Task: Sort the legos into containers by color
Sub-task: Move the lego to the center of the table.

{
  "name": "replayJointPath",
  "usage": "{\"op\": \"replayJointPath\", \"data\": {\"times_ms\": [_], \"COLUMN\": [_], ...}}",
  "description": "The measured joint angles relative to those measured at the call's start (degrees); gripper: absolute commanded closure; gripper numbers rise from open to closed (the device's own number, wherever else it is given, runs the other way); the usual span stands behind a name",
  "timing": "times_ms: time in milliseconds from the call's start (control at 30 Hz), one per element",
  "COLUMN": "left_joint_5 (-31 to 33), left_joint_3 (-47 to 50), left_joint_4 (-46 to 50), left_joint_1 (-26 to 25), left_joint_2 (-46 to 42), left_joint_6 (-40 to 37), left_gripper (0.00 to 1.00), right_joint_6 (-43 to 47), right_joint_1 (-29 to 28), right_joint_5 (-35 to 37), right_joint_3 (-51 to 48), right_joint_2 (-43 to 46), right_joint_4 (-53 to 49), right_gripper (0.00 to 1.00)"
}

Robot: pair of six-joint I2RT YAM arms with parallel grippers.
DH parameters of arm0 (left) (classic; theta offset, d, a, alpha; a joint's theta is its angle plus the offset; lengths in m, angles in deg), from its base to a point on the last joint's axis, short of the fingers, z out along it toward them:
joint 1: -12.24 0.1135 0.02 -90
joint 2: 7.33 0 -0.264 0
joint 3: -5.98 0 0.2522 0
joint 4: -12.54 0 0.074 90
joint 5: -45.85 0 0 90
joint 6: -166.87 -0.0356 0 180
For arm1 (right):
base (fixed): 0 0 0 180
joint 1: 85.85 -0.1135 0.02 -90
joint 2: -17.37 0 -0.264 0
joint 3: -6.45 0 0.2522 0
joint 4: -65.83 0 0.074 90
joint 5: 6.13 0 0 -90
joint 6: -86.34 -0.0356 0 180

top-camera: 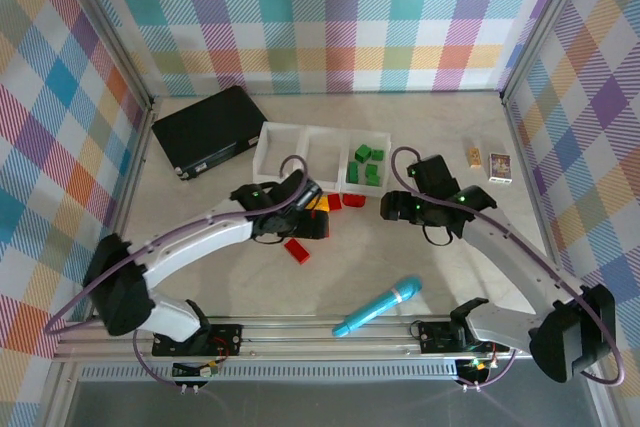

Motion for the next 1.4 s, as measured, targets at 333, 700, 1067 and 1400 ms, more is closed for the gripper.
{"op": "replayJointPath", "data": {"times_ms": [333,700,1067,1400], "left_joint_5": [-2.91,-4.2,-4.37,-6.36], "left_joint_3": [-3.96,-9.9,-10.01,-12.7], "left_joint_4": [-4.0,-5.99,-6.16,-7.89], "left_joint_1": [-0.02,-0.02,0.04,0.26], "left_joint_2": [10.64,19.04,21.33,23.76], "left_joint_6": [2.78,4.68,7.48,8.22], "left_gripper": [0.17,0.24,0.31,0.26], "right_joint_6": [-0.83,-0.85,-0.83,-0.83], "right_joint_1": [0.0,0.02,0.07,0.07], "right_joint_5": [0.37,1.25,1.46,1.51], "right_joint_3": [-4.24,-6.03,-8.31,-8.9], "right_joint_2": [2.08,5.86,5.97,5.97], "right_joint_4": [0.09,0.07,0.13,0.52], "right_gripper": [0.2,0.18,0.18,0.18]}}
